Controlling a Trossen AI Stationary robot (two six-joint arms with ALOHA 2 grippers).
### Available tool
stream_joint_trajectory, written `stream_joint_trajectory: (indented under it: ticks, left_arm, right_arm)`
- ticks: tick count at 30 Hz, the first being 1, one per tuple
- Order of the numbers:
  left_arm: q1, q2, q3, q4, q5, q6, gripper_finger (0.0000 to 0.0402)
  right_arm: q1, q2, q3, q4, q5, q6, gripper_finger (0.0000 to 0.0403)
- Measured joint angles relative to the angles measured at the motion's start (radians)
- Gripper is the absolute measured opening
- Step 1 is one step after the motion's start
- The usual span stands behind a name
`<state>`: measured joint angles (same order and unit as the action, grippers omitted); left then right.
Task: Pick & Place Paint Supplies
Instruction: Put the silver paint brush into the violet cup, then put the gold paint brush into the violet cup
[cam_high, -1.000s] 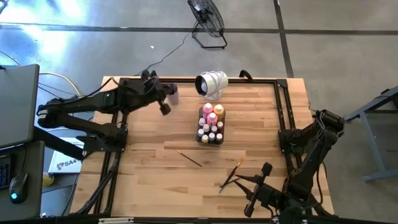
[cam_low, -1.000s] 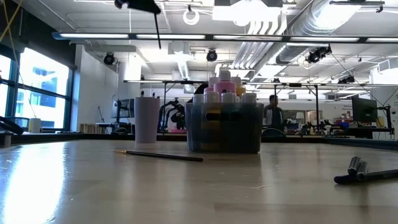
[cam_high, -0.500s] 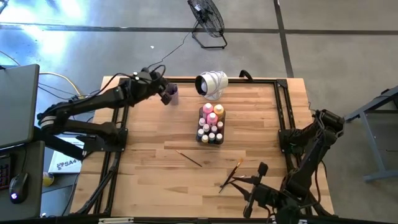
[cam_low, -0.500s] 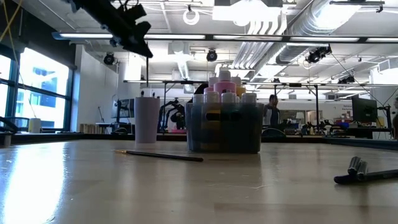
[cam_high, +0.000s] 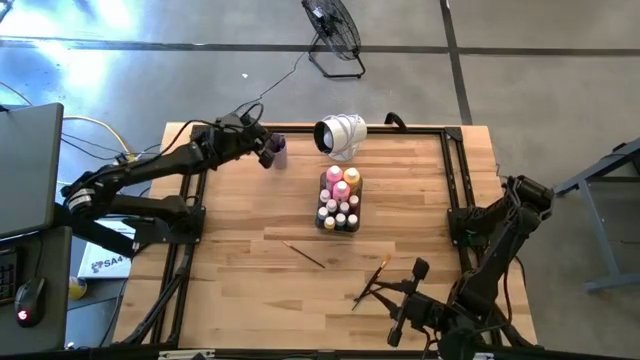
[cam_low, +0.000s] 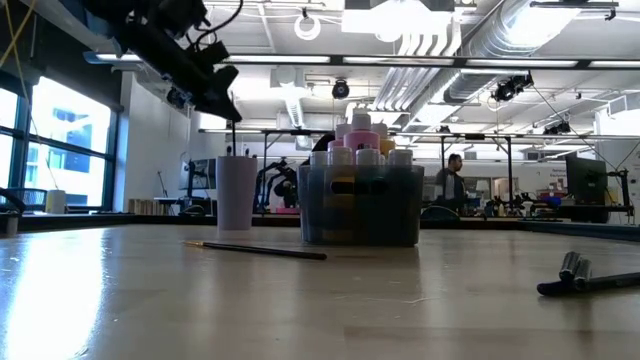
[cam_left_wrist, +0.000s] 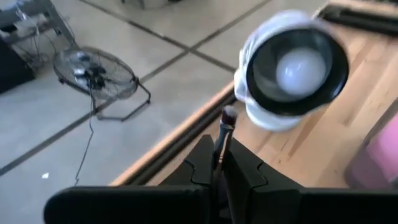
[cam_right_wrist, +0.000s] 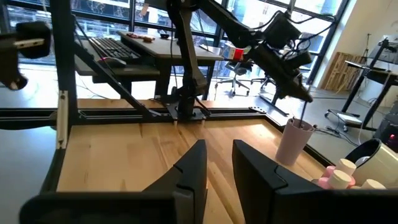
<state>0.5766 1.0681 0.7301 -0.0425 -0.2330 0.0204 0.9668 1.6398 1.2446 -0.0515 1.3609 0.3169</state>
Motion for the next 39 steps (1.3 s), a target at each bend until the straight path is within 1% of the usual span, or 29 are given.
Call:
stream_joint_trajectory:
  ticks: [8, 10, 14, 20, 22, 25, 27, 29, 31, 33, 34, 35, 36, 39]
  left_arm:
    - [0.0, 0.105, -0.015, 0.011, -0.003, -0.01, 0.0014]
    - [0.0, 0.126, -0.015, 0.035, -0.009, -0.028, 0.0031]
    - [0.0, 0.146, -0.015, 0.071, -0.026, -0.06, 0.0083]
    - [0.0, 0.135, -0.015, 0.103, -0.04, -0.058, 0.0154]
    - [0.0, 0.119, 0.0, 0.095, -0.039, -0.051, 0.0167]
    - [0.0, 0.075, 0.033, 0.058, -0.015, -0.05, 0.0173]
    - [0.0, 0.034, 0.057, 0.027, 0.02, -0.049, 0.0167]
    - [0.0, -0.018, 0.065, -0.012, 0.044, -0.035, 0.0147]
    - [0.0, -0.07, 0.066, -0.066, 0.045, -0.003, 0.0111]
    - [0.0, -0.128, 0.066, -0.153, 0.05, 0.018, 0.0063]
    - [0.0, -0.158, 0.066, -0.196, 0.062, 0.035, 0.0036]
    - [0.0, -0.191, 0.066, -0.24, 0.081, 0.053, 0.0019]
    - [0.0, -0.222, 0.066, -0.28, 0.106, 0.068, 0.0011]
    - [0.0, -0.298, 0.066, -0.37, 0.213, 0.089, 0.0012]
  right_arm:
    - [-0.03, 0.0, 0.0, -0.004, -0.036, 0.003, 0.0067]
    - [-0.032, 0.0, 0.0, -0.005, -0.041, 0.003, 0.0067]
    - [-0.031, 0.0, 0.0, -0.005, -0.085, 0.001, 0.0067]
    - [-0.031, 0.0, 0.0, -0.005, -0.084, 0.004, 0.0067]
    - [-0.031, 0.0, 0.0, -0.005, -0.084, 0.003, 0.0067]
    - [-0.031, 0.0, 0.0, -0.005, -0.083, 0.002, 0.0067]
    - [-0.031, 0.0, 0.0, -0.005, -0.084, 0.001, 0.0067]
    - [-0.031, 0.0, 0.0, -0.005, -0.083, 0.001, 0.0067]
    - [-0.031, 0.0, 0.0, -0.005, -0.084, -0.004, 0.0067]
    - [-0.031, 0.0, 0.0, -0.006, -0.084, -0.006, 0.0067]
    - [-0.031, 0.0, 0.0, -0.006, -0.084, -0.006, 0.0067]
    - [-0.031, 0.0, 0.0, -0.006, -0.085, -0.007, 0.0067]
    - [-0.031, 0.0, 0.0, -0.006, -0.084, -0.008, 0.0067]
    - [-0.031, 0.0, 0.0, -0.006, -0.086, -0.026, 0.0067]
